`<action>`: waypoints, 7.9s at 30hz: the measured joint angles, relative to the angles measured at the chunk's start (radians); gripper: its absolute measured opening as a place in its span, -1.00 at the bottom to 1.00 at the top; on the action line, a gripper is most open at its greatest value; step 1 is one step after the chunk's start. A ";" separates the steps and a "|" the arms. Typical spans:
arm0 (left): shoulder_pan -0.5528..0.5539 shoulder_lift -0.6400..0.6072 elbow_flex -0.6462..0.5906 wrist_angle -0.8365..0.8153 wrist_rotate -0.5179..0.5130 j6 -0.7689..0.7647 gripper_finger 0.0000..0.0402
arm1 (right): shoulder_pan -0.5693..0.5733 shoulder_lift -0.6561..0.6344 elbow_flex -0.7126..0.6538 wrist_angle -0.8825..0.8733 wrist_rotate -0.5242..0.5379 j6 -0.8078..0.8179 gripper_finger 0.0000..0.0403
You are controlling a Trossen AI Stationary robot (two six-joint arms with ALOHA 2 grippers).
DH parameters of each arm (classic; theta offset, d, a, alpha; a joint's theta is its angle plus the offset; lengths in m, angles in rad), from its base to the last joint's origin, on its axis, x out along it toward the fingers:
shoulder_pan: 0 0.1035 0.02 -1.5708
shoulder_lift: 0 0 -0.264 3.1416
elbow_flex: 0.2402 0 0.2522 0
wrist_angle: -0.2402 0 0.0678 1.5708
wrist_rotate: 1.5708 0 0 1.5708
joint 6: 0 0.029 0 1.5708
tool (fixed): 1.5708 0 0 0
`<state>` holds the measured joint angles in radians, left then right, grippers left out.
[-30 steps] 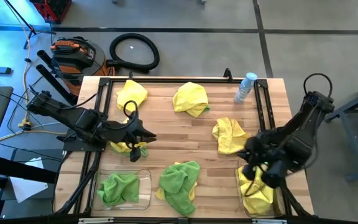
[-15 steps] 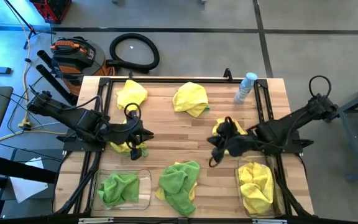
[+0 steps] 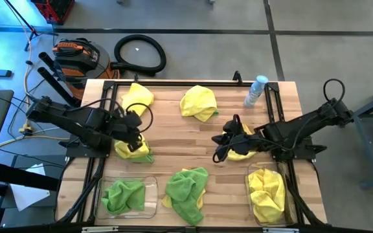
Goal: Sort microfiber towel by color & place in baskets
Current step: Put the middle left yellow microfiber towel into the right transparent bin
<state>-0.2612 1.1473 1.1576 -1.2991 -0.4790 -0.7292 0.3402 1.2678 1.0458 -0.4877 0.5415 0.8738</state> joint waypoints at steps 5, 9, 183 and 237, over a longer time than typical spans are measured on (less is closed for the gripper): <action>0.058 0.000 -0.001 -0.077 0.103 0.000 -0.35 | 0.000 0.000 0.000 0.000 0.000 0.000 -1.00; 0.096 0.000 -0.061 -0.076 0.169 0.006 -0.35 | 0.000 0.000 0.000 0.000 0.000 0.000 -1.00; 0.038 -0.056 -0.198 0.938 0.134 0.232 -0.43 | 0.686 0.060 0.183 -1.018 -0.241 0.853 -1.00; 0.031 -0.056 -0.198 0.957 0.138 0.157 -0.43 | 0.703 0.048 -0.103 -0.471 -0.519 1.132 -0.46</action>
<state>-0.2302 1.0916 0.9600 -0.3420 -0.3408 -0.5725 1.0435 1.3159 0.9430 -0.9592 0.0220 2.0062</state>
